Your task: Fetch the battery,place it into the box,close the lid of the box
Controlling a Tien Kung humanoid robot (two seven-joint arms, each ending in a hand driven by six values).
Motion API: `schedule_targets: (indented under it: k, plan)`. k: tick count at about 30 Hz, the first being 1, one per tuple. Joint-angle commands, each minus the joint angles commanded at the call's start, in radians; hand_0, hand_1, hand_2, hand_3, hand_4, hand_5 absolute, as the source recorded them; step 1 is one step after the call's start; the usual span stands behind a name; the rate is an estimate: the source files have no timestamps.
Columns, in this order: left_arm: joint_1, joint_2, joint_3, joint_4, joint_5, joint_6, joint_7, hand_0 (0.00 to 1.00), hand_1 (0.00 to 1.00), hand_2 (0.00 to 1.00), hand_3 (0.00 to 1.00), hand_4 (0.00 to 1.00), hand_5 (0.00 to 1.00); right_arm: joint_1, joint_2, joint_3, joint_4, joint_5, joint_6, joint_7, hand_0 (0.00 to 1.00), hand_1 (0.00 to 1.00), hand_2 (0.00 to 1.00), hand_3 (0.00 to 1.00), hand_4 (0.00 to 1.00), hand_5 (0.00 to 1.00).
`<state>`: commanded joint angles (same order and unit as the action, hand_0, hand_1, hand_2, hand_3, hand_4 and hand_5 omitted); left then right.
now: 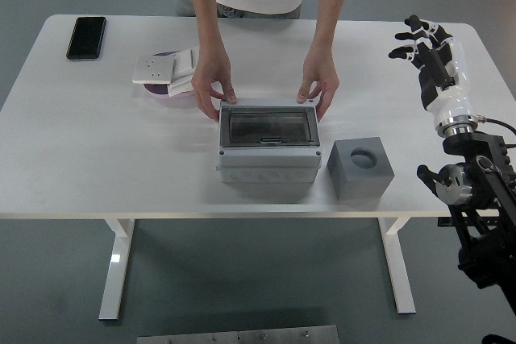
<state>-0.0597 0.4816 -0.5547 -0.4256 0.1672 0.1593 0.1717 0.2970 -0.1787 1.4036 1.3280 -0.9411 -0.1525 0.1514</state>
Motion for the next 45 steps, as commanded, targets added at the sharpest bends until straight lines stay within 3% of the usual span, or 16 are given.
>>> schedule_targets:
  k: [2, 7, 8, 19, 20, 25, 26, 31, 32, 37, 38, 43, 44, 45]
  plan:
    - [0.003, 0.000, 0.003, 0.000, -0.004, -0.001, -0.001, 0.602, 0.735, 0.595, 0.561, 0.403, 0.002, -0.004, -0.001, 0.000, -0.001, -0.004, 0.018, -0.019, 0.554, 0.455, 0.505, 0.563, 0.731, 0.414]
    - [0.014, 0.000, 0.012, -0.001, -0.020, -0.001, -0.005, 0.602, 0.735, 0.595, 0.561, 0.403, 0.002, -0.014, -0.005, 0.007, 0.006, -0.007, 0.040, -0.039, 0.554, 0.455, 0.505, 0.563, 0.731, 0.414]
    - [0.016, -0.001, 0.014, -0.001, -0.022, -0.001, -0.006, 0.602, 0.734, 0.595, 0.562, 0.404, 0.002, -0.017, -0.008, 0.008, 0.009, -0.009, 0.043, -0.044, 0.616, 0.503, 0.530, 0.597, 0.741, 0.391]
    - [0.023, -0.003, 0.024, -0.001, -0.041, -0.002, -0.013, 0.601, 0.734, 0.595, 0.563, 0.403, 0.002, -0.068, -0.048, 0.040, 0.042, -0.005, 0.066, -0.062, 0.624, 0.512, 0.531, 0.598, 0.740, 0.393]
    - [0.023, -0.003, 0.024, -0.001, -0.042, -0.002, -0.014, 0.600, 0.734, 0.595, 0.563, 0.403, 0.002, -0.072, -0.050, 0.046, 0.045, -0.005, 0.067, -0.061, 0.658, 0.571, 0.571, 0.598, 0.762, 0.335]
    - [0.025, -0.003, 0.028, 0.000, -0.049, -0.002, -0.017, 0.600, 0.734, 0.595, 0.563, 0.403, 0.002, -0.086, -0.056, 0.068, 0.050, 0.008, 0.073, -0.058, 0.658, 0.571, 0.571, 0.598, 0.762, 0.335]
    - [0.025, -0.003, 0.028, 0.000, -0.050, -0.002, -0.018, 0.599, 0.733, 0.595, 0.564, 0.403, 0.002, -0.088, -0.057, 0.072, 0.050, 0.011, 0.074, -0.059, 0.775, 0.674, 0.654, 0.628, 0.870, 0.316]
    - [0.027, -0.003, 0.031, 0.000, -0.054, -0.002, -0.019, 0.599, 0.733, 0.595, 0.564, 0.403, 0.002, -0.091, -0.063, 0.092, 0.045, 0.035, 0.075, -0.056, 0.775, 0.674, 0.654, 0.628, 0.870, 0.316]
    - [0.028, -0.003, 0.031, 0.000, -0.055, -0.002, -0.019, 0.601, 0.734, 0.593, 0.564, 0.404, 0.002, -0.091, -0.064, 0.095, 0.043, 0.041, 0.073, -0.055, 0.872, 0.758, 0.742, 0.722, 0.929, 0.384]
    - [0.030, -0.004, 0.032, 0.000, -0.057, -0.002, -0.021, 0.601, 0.734, 0.593, 0.564, 0.404, 0.002, -0.087, -0.073, 0.106, 0.031, 0.065, 0.047, -0.035, 0.872, 0.758, 0.742, 0.722, 0.929, 0.384]
    - [0.030, -0.004, 0.032, 0.000, -0.058, -0.002, -0.021, 0.600, 0.733, 0.590, 0.564, 0.403, 0.002, -0.085, -0.074, 0.107, 0.028, 0.070, 0.042, -0.030, 0.882, 0.772, 0.757, 0.745, 0.985, 0.623]
    - [0.031, -0.003, 0.035, 0.001, -0.063, -0.003, -0.024, 0.600, 0.733, 0.590, 0.564, 0.403, 0.002, -0.074, -0.087, 0.102, 0.018, 0.089, 0.020, -0.007, 0.882, 0.772, 0.757, 0.745, 0.985, 0.623]
    - [0.031, -0.003, 0.036, 0.001, -0.064, -0.003, -0.024, 0.600, 0.733, 0.591, 0.564, 0.403, 0.002, -0.072, -0.090, 0.100, 0.016, 0.093, 0.017, -0.004, 0.891, 0.766, 0.760, 0.752, 0.990, 0.863]
    - [0.032, -0.002, 0.036, 0.001, -0.064, -0.003, -0.025, 0.600, 0.733, 0.591, 0.564, 0.403, 0.002, -0.070, -0.092, 0.098, 0.015, 0.095, 0.014, -0.002, 0.891, 0.766, 0.760, 0.752, 0.990, 0.863]
